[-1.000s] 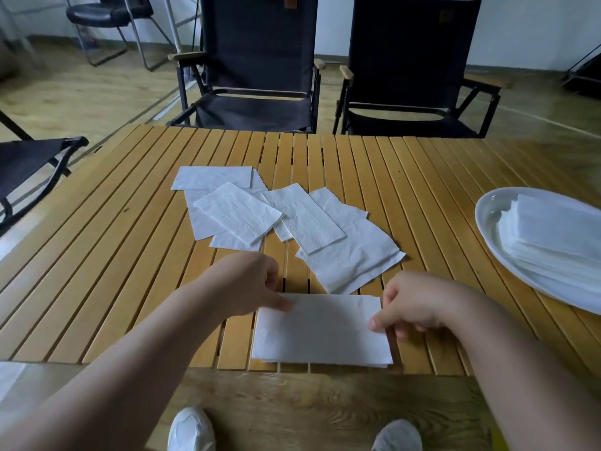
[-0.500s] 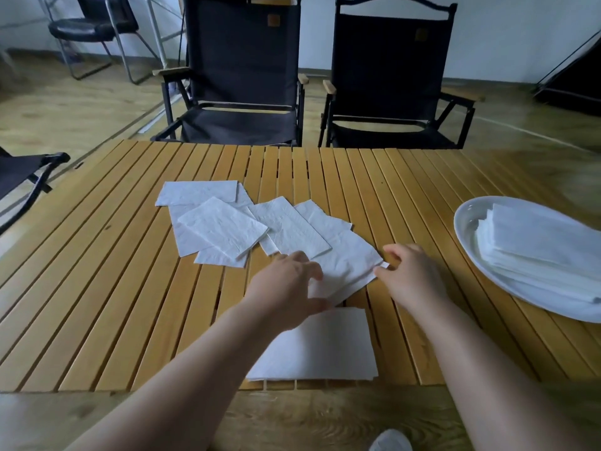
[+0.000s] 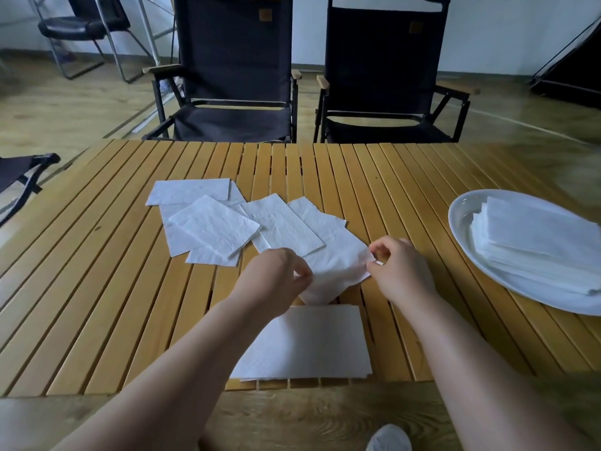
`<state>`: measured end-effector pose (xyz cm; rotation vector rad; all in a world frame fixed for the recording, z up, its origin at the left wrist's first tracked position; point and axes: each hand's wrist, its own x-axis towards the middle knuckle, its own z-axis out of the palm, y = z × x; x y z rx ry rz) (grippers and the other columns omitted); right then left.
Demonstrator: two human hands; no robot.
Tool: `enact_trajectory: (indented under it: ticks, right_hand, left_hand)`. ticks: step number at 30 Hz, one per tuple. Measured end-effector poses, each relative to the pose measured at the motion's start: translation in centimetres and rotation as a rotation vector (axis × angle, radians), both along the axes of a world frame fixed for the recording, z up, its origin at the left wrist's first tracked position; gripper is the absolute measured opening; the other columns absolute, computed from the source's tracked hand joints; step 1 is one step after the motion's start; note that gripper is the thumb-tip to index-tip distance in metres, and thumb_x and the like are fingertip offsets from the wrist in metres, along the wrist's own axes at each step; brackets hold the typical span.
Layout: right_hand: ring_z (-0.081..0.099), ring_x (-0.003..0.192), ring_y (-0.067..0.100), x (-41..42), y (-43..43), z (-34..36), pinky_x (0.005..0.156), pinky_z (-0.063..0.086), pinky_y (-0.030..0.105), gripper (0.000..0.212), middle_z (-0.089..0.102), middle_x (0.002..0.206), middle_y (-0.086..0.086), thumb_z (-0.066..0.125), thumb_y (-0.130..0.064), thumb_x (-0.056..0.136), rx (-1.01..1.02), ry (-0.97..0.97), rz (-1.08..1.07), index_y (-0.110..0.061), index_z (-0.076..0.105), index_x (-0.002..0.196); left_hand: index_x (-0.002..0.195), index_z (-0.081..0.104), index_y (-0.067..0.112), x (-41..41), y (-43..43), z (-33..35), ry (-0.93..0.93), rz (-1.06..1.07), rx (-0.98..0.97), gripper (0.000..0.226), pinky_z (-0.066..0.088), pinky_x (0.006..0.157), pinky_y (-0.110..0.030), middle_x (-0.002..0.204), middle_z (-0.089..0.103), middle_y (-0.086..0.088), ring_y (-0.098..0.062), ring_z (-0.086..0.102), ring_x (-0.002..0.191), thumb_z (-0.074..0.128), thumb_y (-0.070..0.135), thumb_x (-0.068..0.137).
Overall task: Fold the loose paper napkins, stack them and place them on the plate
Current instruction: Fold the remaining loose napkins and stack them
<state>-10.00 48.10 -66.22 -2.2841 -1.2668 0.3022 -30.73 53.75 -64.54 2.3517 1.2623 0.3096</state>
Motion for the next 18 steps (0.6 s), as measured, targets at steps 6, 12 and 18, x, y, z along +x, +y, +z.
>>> enact_trajectory:
  ticks: [6, 12, 18]
  right_hand:
    - [0.052, 0.097, 0.013, -0.3, 0.0, 0.3, 0.068, 0.049, 0.020, 0.025, 0.053, 0.129, -0.004, 0.066, -0.017, 0.094, 0.046, 0.054, 0.046, -0.028, 0.066, 0.116]
    - [0.054, 0.099, 0.013, -0.5, 0.0, 0.9, 0.065, 0.043, 0.016, 0.011, 0.058, 0.115, -0.005, 0.064, -0.019, 0.095, 0.193, 0.059, 0.121, -0.020, 0.073, 0.102]
    - [0.055, 0.094, 0.009, -1.1, 0.1, 1.8, 0.065, 0.041, 0.013, 0.012, 0.058, 0.106, -0.010, 0.065, -0.025, 0.095, 0.292, 0.070, 0.173, -0.019, 0.071, 0.103]
  left_hand:
    - [0.100, 0.074, 0.025, -1.2, 0.3, 0.4, -0.073, 0.036, 0.016, 0.016, 0.043, 0.061, -0.013, 0.095, 0.070, 0.012, -0.005, 0.063, 0.081, 0.060, 0.029, 0.096]
    - [0.100, 0.071, 0.027, -2.6, 0.9, 0.6, -0.102, 0.077, -0.027, 0.009, 0.038, 0.054, -0.010, 0.084, 0.060, 0.022, 0.009, 0.062, 0.076, 0.065, 0.030, 0.094]
    - [0.113, 0.067, 0.032, -2.8, 1.1, 0.4, -0.085, 0.060, -0.063, 0.035, 0.050, 0.067, -0.019, 0.098, 0.059, 0.022, 0.000, 0.060, 0.091, 0.077, 0.044, 0.082]
